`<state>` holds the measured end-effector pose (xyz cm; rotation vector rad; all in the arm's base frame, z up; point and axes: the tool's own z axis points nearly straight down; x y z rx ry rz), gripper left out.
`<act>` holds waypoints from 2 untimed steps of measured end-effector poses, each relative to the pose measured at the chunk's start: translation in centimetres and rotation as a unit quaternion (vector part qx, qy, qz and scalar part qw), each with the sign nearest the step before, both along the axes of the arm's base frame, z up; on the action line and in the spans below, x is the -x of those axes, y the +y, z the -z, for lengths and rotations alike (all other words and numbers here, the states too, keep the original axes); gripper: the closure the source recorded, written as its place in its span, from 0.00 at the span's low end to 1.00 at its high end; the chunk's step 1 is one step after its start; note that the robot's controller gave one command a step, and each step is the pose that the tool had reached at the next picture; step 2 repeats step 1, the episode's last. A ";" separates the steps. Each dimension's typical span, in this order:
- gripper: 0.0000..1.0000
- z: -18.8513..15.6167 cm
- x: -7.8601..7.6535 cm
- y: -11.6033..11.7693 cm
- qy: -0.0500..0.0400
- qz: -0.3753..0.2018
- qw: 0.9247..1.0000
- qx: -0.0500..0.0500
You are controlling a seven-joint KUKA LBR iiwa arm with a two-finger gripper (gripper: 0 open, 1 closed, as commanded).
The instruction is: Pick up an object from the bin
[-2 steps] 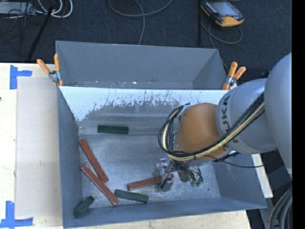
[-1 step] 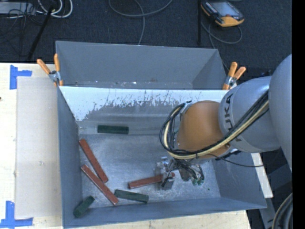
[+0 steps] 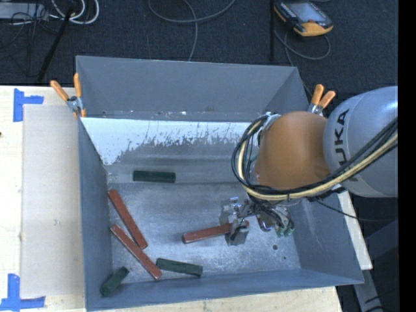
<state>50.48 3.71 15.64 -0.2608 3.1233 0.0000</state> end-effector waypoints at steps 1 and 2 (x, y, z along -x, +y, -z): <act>1.00 -0.3 0.0 0.0 0.003 0.000 1.000 0.000; 1.00 -0.3 0.0 0.0 0.003 0.000 1.000 0.000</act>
Offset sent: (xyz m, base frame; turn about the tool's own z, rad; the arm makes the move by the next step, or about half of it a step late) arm 0.0000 -0.0001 0.0038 0.0000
